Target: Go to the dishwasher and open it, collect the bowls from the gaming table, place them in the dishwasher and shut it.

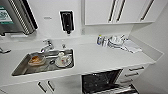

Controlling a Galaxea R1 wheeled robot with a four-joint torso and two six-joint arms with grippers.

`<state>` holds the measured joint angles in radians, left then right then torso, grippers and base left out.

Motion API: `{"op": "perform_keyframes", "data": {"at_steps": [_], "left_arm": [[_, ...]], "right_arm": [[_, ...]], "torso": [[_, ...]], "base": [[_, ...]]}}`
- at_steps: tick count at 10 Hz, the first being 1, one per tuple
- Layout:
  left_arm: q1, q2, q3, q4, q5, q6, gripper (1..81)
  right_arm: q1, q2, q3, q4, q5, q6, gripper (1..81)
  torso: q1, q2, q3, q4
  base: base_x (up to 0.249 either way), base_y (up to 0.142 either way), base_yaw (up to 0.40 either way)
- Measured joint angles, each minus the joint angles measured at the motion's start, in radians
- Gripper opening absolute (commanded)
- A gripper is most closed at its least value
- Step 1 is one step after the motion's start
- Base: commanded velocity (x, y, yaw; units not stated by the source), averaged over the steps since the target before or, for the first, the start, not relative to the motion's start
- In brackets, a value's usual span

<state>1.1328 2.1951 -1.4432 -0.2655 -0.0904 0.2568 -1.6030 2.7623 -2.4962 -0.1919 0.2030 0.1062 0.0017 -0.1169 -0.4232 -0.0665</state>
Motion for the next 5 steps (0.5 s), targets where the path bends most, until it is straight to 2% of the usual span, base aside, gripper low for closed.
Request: {"op": "perform_keyframes", "data": {"at_steps": [2,4,5], "left_arm": [[-0.102,-0.029,0.057,-0.009,0.049,-0.001,1.0],[-0.204,-0.032,0.073,-0.015,0.125,-0.003,1.0],[-0.259,-0.032,0.08,-0.021,0.17,-0.004,1.0]], "right_arm": [[0.005,0.0,0.003,0.0,0.005,0.0,1.0],[0.011,0.0,0.003,0.001,0.006,0.0,1.0],[0.012,0.0,0.003,0.001,0.006,0.0,1.0]], "torso": [[0.0,0.0,-0.058,0.0],[0.001,0.001,-0.12,0.0],[0.001,0.002,-0.128,0.0]], "base": [[0.0,0.0,0.0],[0.0,0.0,0.0],[0.0,0.0,0.0]]}}
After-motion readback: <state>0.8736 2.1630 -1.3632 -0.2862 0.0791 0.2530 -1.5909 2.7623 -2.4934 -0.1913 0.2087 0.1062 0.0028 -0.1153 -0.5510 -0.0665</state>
